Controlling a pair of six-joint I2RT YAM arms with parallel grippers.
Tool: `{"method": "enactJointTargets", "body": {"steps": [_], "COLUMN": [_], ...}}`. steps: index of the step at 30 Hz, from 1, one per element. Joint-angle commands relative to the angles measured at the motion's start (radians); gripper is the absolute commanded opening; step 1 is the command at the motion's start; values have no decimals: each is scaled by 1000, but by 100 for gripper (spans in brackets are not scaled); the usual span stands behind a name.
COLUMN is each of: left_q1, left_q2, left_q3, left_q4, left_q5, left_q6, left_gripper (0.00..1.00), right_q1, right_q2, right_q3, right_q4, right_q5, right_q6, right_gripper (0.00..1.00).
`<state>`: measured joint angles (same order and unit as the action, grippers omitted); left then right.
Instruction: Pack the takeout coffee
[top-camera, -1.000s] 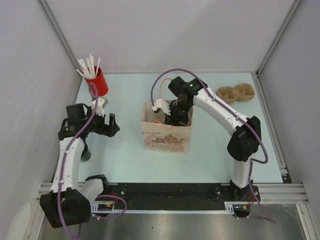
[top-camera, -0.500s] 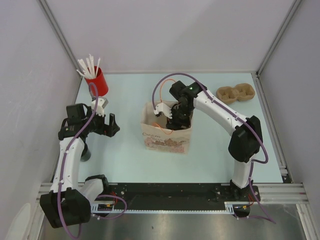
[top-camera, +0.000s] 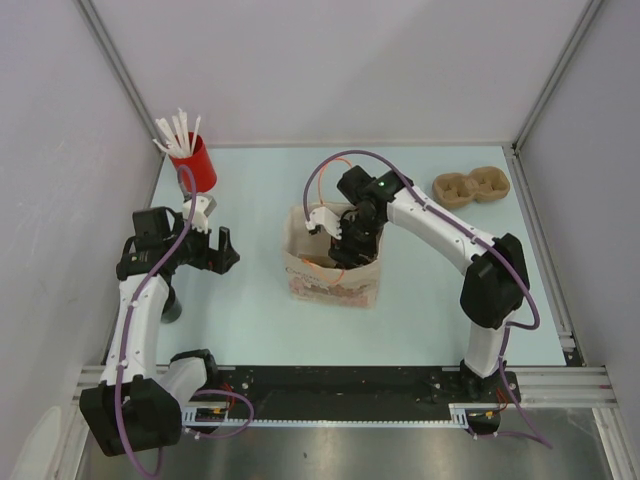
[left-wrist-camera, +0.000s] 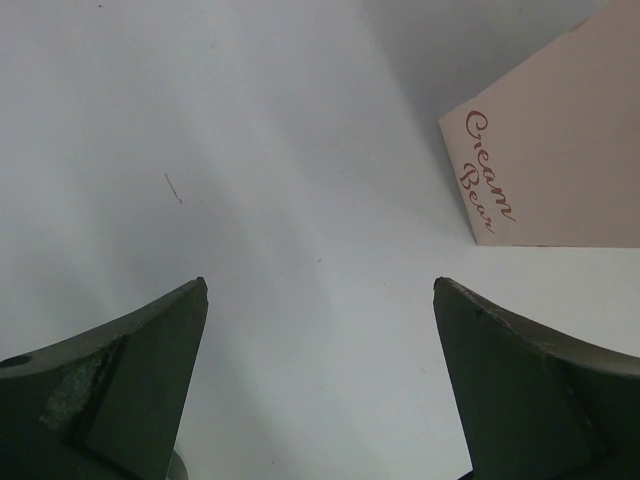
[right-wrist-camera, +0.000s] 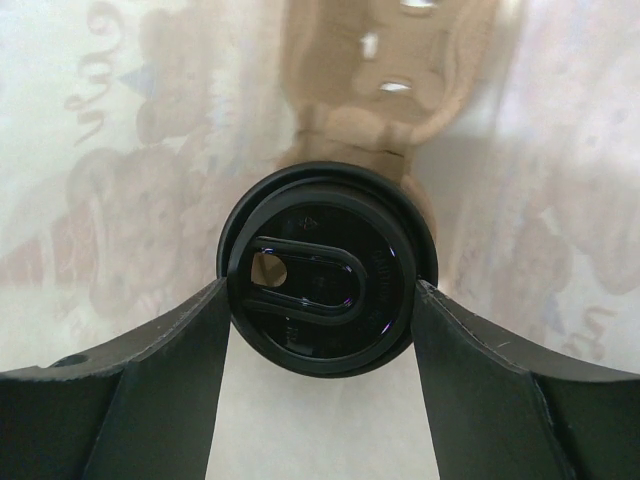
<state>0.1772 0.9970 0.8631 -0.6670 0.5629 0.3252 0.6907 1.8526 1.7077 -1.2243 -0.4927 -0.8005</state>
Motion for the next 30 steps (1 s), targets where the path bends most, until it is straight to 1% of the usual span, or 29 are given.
{"method": "enactJointTargets", "body": {"steps": [1, 9, 15, 21, 30], "left_q1": [11, 11, 11, 10, 13], "left_q2": [-4, -1, -3, -6, -5], "left_q3": [-4, -4, -4, -3, -4], "left_q4": [23, 23, 23, 21, 23], "left_q5": [37, 34, 34, 35, 35], "left_q6": [23, 23, 23, 23, 23], "left_gripper": [99, 99, 99, 99, 100], "right_q1": [-2, -2, -3, -3, -2], "right_q2": [10, -19, 8, 37, 45], "right_q3": [-42, 12, -37, -97, -120], "right_q4": [17, -24, -40, -18, -9], "right_q5": [129, 132, 123, 131, 146], "right_q6": [24, 17, 6, 1, 1], "right_gripper": [54, 54, 53, 54, 55]}}
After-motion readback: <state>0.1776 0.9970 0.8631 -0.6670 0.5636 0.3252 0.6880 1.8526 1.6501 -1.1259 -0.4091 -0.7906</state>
